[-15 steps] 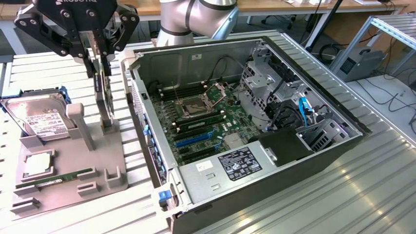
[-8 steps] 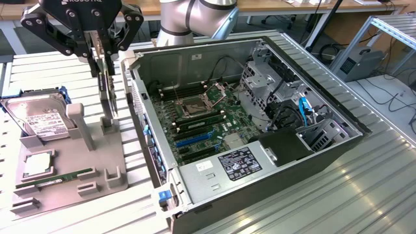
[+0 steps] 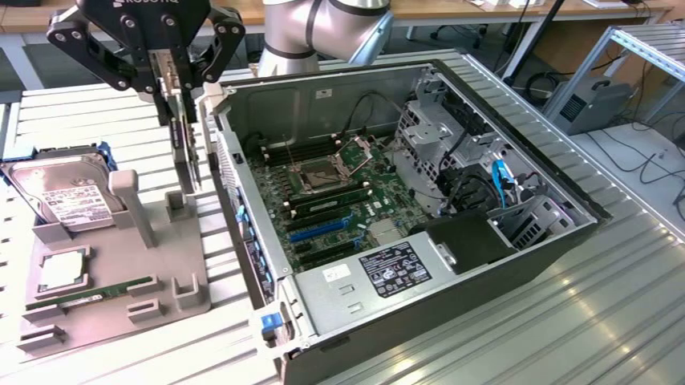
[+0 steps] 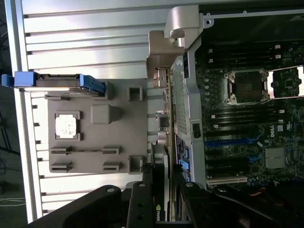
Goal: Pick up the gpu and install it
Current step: 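Pick up the gpu and move the gpu toward the slot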
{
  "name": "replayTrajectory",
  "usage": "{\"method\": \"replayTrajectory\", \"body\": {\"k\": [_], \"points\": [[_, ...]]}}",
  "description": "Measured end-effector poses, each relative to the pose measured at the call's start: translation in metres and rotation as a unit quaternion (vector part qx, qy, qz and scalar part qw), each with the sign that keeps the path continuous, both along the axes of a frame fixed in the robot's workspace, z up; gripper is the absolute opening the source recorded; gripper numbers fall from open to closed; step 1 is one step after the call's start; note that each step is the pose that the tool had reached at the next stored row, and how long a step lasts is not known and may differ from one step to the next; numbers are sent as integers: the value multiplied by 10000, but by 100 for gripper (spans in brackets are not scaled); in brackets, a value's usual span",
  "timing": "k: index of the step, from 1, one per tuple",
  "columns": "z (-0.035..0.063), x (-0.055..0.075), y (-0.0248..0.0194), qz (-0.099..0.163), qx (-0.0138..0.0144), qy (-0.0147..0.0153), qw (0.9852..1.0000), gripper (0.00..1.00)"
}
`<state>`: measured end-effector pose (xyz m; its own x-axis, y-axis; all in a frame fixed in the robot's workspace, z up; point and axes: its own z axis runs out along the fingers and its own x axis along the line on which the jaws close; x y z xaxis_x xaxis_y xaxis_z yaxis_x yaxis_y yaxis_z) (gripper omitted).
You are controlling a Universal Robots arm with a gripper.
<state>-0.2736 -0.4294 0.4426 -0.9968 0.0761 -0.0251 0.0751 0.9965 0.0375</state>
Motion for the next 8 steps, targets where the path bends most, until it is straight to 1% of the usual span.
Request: {"method": "replayTrajectory", "body": {"k": [8], "points": [[0, 52, 0, 0, 0, 0, 10000, 27]]}}
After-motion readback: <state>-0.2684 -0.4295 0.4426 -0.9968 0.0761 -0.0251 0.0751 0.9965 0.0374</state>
